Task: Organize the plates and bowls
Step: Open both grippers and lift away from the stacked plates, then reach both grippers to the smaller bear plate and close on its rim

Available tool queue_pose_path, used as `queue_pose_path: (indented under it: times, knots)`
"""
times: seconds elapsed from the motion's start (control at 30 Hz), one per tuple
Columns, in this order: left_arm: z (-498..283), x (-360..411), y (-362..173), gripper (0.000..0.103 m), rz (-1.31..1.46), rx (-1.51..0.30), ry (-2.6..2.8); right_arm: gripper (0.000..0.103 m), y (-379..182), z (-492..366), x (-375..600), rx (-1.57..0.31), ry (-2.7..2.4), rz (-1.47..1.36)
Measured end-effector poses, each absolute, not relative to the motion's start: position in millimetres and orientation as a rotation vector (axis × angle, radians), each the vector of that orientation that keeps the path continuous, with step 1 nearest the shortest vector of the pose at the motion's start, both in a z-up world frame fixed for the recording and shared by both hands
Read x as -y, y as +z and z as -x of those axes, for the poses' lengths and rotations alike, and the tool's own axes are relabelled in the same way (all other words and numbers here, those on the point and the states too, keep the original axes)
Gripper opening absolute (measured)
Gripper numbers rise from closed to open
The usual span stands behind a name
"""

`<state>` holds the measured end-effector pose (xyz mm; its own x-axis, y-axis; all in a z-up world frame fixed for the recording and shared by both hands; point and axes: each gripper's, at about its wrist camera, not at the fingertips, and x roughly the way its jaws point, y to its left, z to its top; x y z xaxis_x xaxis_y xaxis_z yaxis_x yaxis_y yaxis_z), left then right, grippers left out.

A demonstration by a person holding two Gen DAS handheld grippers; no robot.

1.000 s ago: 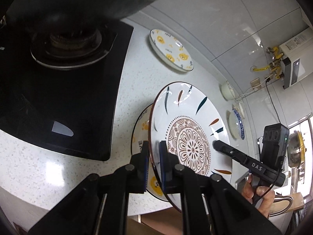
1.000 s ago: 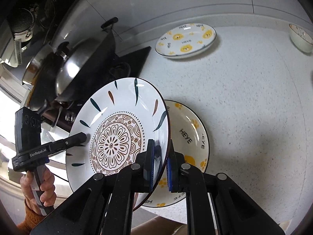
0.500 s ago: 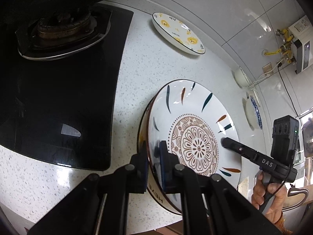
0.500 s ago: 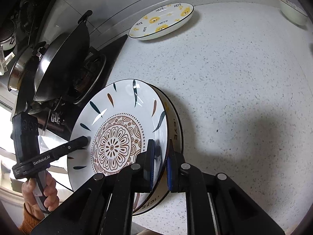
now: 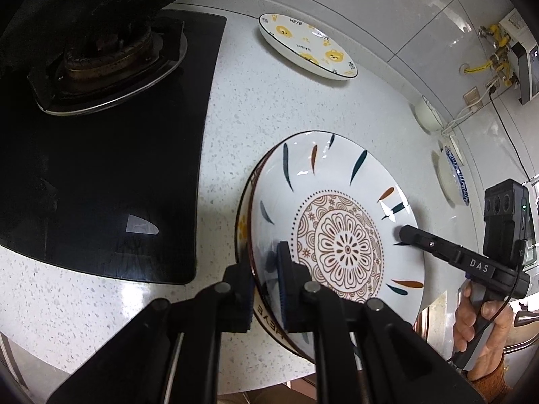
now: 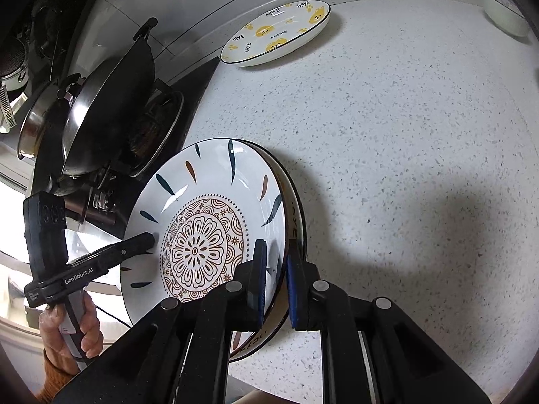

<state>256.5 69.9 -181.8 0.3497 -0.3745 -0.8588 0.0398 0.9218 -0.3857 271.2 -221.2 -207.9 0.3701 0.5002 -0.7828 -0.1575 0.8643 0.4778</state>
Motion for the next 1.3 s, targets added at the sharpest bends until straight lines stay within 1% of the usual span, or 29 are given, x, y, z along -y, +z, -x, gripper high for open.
queue_pose_path:
  times: [0.07,0.13,0.2,0.27,0.37,0.43,0.47,0.53,0.7,0.77,0.83,0.87,0.9,0.93,0.97,1.03,1.13,1.17,1.23,1.3]
  knots:
    - [-257.0,-68.3,-181.6,0.016,0.318,-1.185,-0.273,0.012,-207.8,-270.7,222.5,-1.118,0.438,-0.362]
    - [-257.6,-66.0,-180.7,0.024,0.329,-1.175,-0.283,0.012,-206.6,-270.2,223.6,-1.115,0.444,-0.365]
    - [-257.6,-62.8,-179.9,0.040,0.341,-1.170,-0.300,0.012,-205.7,-269.8,226.1,-1.111,0.451,-0.376]
    - [-258.3,-58.6,-178.2,0.049,0.345,-1.164,-0.305,0.012,-203.8,-269.4,228.6,-1.105,0.454,-0.388]
    - [-257.2,-56.7,-174.5,0.055,0.356,-1.149,-0.290,0.013,-202.2,-267.9,230.3,-1.104,0.461,-0.392]
    - [-255.2,-59.9,-167.5,0.057,0.355,-1.114,-0.273,0.015,-201.0,-266.0,231.6,-1.103,0.472,-0.399]
    - [-254.0,-62.3,-162.9,0.061,0.342,-1.095,-0.256,0.016,-200.0,-265.4,232.7,-1.101,0.475,-0.403]
    - [-252.7,-67.2,-153.1,0.063,0.342,-1.071,-0.239,0.030,-194.7,-264.1,236.5,-1.082,0.466,-0.396]
    - [-235.7,-76.5,-118.5,0.063,0.352,-0.991,-0.231,0.031,-178.7,-258.1,247.4,-1.037,0.487,-0.395]
    - [-224.7,-82.3,-96.3,0.064,0.355,-0.916,-0.236,0.036,-169.7,-252.0,255.6,-1.012,0.490,-0.396]
    - [-209.7,-85.6,-70.0,0.069,0.328,-0.772,-0.225,0.048,-158.2,-244.4,265.6,-0.974,0.475,-0.380]
    - [-205.8,-86.4,-60.1,0.072,0.315,-0.715,-0.224,0.050,-153.3,-241.6,270.4,-0.959,0.467,-0.374]
    - [-203.4,-86.9,-52.1,0.072,0.308,-0.679,-0.230,0.054,-147.6,-237.9,277.2,-0.940,0.461,-0.373]
    - [-204.6,-86.2,-45.4,0.072,0.310,-0.670,-0.246,0.058,-143.1,-235.9,283.2,-0.925,0.456,-0.378]
    - [-207.7,-86.1,-39.8,0.072,0.326,-0.666,-0.265,0.059,-139.0,-234.1,289.0,-0.911,0.451,-0.384]
    - [-217.5,-83.1,-32.0,0.072,0.340,-0.656,-0.280,0.069,-129.5,-231.9,302.2,-0.874,0.432,-0.402]
    - [-243.5,-68.0,-27.6,0.072,0.289,-0.680,-0.306,0.080,-117.8,-236.2,316.8,-0.831,0.418,-0.438]
    - [-256.1,-63.1,-28.1,0.072,0.286,-0.696,-0.312,0.082,-114.2,-239.4,320.7,-0.822,0.412,-0.448]
    - [-284.4,-55.4,-32.0,0.072,0.304,-0.761,-0.347,0.092,-108.9,-247.1,326.2,-0.807,0.406,-0.464]
    - [-316.4,-50.8,-40.6,0.073,0.354,-0.824,-0.378,0.097,-107.0,-259.3,328.1,-0.811,0.419,-0.482]
